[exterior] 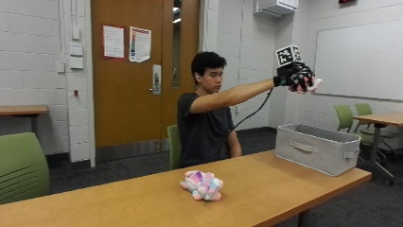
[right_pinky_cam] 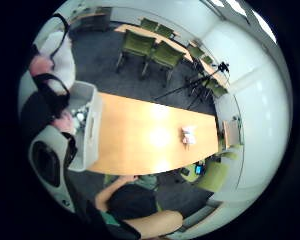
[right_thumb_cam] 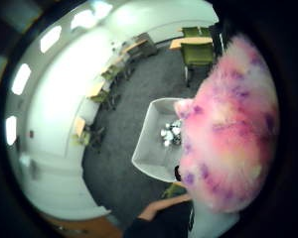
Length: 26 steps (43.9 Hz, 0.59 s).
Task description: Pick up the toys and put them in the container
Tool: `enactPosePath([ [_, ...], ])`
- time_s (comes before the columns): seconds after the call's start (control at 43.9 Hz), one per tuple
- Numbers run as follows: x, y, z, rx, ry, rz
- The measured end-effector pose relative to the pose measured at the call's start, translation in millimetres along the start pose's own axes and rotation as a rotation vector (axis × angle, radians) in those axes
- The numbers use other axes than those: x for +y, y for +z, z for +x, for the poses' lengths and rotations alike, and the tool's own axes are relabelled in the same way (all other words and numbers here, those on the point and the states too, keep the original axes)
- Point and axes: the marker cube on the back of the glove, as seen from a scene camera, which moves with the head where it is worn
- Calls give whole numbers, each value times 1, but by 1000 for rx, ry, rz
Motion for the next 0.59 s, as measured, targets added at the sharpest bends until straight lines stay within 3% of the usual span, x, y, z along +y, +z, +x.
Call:
enactPosePath([
  [0.046,-12,14,15,50,55,-18],
  [0.25,-24,76,5,214,-69,-102],
  [0.432,-28,102,-32,55,13,-112],
  [0.592,-25,121,-9,213,126,-253],
])
